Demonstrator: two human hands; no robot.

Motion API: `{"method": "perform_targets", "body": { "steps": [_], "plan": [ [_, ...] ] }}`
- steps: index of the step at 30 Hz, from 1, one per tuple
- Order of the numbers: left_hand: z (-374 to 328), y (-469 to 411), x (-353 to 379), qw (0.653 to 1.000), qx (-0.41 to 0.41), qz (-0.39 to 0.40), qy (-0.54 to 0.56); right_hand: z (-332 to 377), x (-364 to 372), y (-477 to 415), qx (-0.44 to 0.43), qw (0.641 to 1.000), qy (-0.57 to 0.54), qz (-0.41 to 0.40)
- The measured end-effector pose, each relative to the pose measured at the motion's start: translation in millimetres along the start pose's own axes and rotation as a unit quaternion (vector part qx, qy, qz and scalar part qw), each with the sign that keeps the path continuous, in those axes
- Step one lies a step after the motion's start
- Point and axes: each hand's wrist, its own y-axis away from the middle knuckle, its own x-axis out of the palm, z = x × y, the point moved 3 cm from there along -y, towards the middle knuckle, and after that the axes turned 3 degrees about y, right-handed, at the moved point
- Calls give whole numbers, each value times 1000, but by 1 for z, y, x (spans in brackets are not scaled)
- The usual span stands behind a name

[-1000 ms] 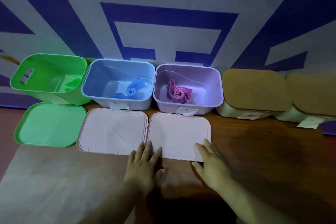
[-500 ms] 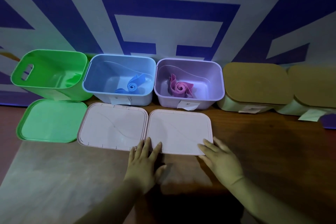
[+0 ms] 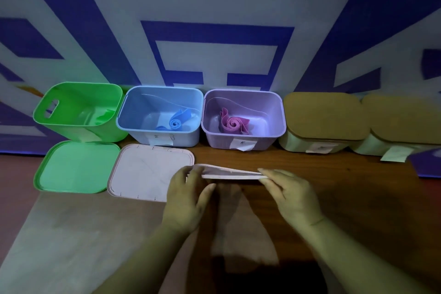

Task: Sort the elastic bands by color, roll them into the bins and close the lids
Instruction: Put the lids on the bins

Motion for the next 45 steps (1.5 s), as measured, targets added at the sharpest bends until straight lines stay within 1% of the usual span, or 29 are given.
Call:
{"method": "perform_targets", "body": {
  "steps": [2, 7, 9, 11, 14, 17, 20, 23, 26, 30, 32, 33, 35, 36, 37, 40, 45],
  "plan": [
    [-6, -2, -5, 1000, -6, -6, 19, 8, -8, -4, 32, 999, -34, -11],
    [-25, -7, -25, 999, 14, -32, 28, 32, -30, -12, 70, 991, -103, -51],
    [-33, -7, -36, 997, 27, -32, 61, 38, -39, -16, 113, 978, -162, -66],
    [-40, -5, -44, 996, 49, -21, 75, 40, -49, -22, 158, 952, -245, -89],
    [-49, -3, -53, 994, 94, -19, 54, 42, -59, -33, 190, 924, -315, -106],
    [-56, -1, -61, 992, 122, -9, 32, 43, -65, -42, 227, 900, -354, -115],
    [-62, 4, -68, 986, 169, 13, 1, 42, -72, -50, 259, 873, -385, -148],
    [-63, 10, -72, 975, 210, 40, -56, 39, -76, -56, 289, 858, -400, -144],
    [-60, 11, -72, 968, 217, 57, -115, 40, -77, -57, 306, 855, -401, -124],
    [-59, 11, -71, 966, 203, 56, -150, 44, -80, -56, 307, 865, -380, -113],
    [-59, 12, -71, 968, 191, 53, -156, 48, -84, -56, 281, 888, -352, -90],
    [-59, 13, -71, 969, 185, 46, -155, 53, -86, -56, 254, 911, -318, -68],
    [-60, 13, -71, 973, 168, 31, -154, 60, -87, -53, 196, 962, -191, -11],
    [-60, 12, -71, 975, 159, 24, -155, 63, -86, -51, 168, 978, -124, 18],
    [-60, 11, -72, 976, 152, 15, -154, 66, -85, -48, 142, 986, -74, 49],
    [-58, 8, -75, 980, 141, -11, -143, 70, -81, -37, 86, 988, -18, 128],
    [-54, 1, -75, 979, 136, 5, -152, 69, -83, -29, 64, 973, 41, 217]
  ]
}}
